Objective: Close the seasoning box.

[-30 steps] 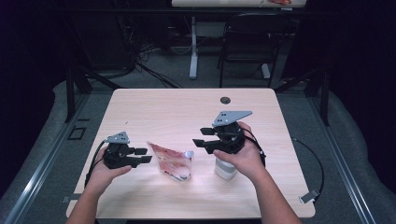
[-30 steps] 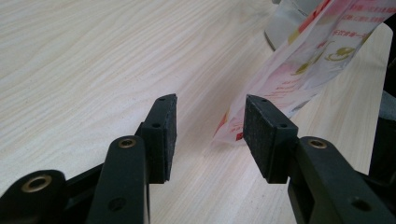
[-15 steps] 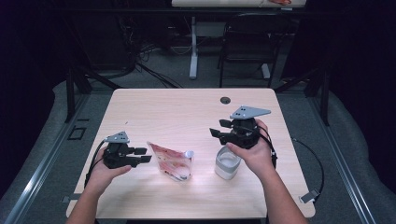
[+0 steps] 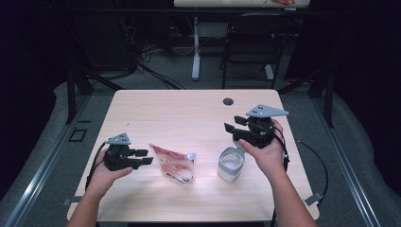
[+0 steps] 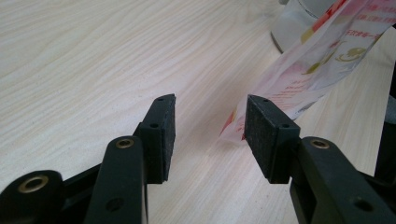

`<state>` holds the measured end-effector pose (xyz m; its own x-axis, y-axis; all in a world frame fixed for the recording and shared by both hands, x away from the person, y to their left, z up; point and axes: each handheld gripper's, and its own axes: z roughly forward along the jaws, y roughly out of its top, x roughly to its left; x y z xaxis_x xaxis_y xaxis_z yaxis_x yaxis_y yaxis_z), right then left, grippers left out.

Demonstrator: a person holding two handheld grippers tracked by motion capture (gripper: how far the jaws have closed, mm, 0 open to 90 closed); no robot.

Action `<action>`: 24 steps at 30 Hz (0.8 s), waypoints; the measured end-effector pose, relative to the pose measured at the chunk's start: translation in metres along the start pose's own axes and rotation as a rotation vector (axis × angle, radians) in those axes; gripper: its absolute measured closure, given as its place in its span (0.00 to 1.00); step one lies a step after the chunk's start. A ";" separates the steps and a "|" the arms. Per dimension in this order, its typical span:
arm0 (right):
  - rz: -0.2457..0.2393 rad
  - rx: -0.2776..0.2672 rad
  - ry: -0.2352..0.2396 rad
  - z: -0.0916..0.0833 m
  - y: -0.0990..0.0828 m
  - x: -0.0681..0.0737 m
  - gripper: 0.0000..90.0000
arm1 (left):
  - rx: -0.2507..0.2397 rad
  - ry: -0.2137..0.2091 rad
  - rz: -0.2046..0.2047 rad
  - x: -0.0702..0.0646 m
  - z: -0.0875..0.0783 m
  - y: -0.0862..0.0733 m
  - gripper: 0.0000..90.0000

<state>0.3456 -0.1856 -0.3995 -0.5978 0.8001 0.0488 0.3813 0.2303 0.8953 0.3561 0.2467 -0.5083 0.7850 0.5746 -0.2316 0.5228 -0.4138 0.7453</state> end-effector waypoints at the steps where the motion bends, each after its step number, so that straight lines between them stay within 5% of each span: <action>1: 0.003 -0.004 -0.003 -0.001 0.000 -0.002 0.60 | 0.000 0.000 -0.001 0.000 0.000 0.000 0.60; 16: 0.034 0.032 -0.087 -0.010 -0.012 -0.028 0.96 | 0.004 0.008 0.002 0.000 -0.001 0.000 0.60; 24: 0.065 0.055 -0.112 -0.008 -0.025 -0.039 1.00 | 0.004 0.011 0.003 0.000 -0.001 0.000 0.60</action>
<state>0.3538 -0.2273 -0.4204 -0.4891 0.8706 0.0536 0.4565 0.2031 0.8662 0.3560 0.2472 -0.5081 0.7826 0.5815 -0.2224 0.5220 -0.4182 0.7434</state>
